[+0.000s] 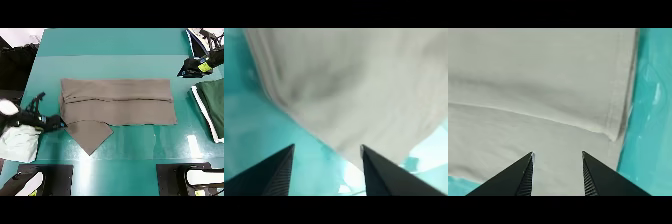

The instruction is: Fold the shirts.

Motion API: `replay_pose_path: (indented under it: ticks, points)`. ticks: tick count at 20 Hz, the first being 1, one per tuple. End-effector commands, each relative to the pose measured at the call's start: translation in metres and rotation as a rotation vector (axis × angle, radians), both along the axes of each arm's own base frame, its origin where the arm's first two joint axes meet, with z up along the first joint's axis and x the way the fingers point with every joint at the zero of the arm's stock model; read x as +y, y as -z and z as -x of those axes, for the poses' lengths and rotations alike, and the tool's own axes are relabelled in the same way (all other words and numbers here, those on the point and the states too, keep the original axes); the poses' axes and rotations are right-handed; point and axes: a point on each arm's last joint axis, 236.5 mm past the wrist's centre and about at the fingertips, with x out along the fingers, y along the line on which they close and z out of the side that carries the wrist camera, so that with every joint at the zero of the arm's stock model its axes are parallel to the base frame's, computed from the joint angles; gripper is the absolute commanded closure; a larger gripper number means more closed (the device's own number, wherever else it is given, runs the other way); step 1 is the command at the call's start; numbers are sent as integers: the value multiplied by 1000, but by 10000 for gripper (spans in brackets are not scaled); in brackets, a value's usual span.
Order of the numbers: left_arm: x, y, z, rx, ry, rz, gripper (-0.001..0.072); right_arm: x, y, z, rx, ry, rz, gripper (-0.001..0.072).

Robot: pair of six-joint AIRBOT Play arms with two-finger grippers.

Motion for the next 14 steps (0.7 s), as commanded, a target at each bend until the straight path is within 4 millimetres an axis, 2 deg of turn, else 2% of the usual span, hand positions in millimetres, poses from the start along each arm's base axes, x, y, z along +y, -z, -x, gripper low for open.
replay_pose_path:
  ticks: [1,6,10,14]
  points:
    - [-27,22,34,51,-104,126,205,5,-5,2,-7,-10,-23,355]
    - [-29,37,38,52,-135,134,205,5,-4,4,5,-14,-24,355]
    - [-45,43,30,3,-109,96,205,5,-4,4,4,-13,-24,355]
    - [-61,51,33,29,-89,96,208,6,-2,13,35,-35,-23,355]
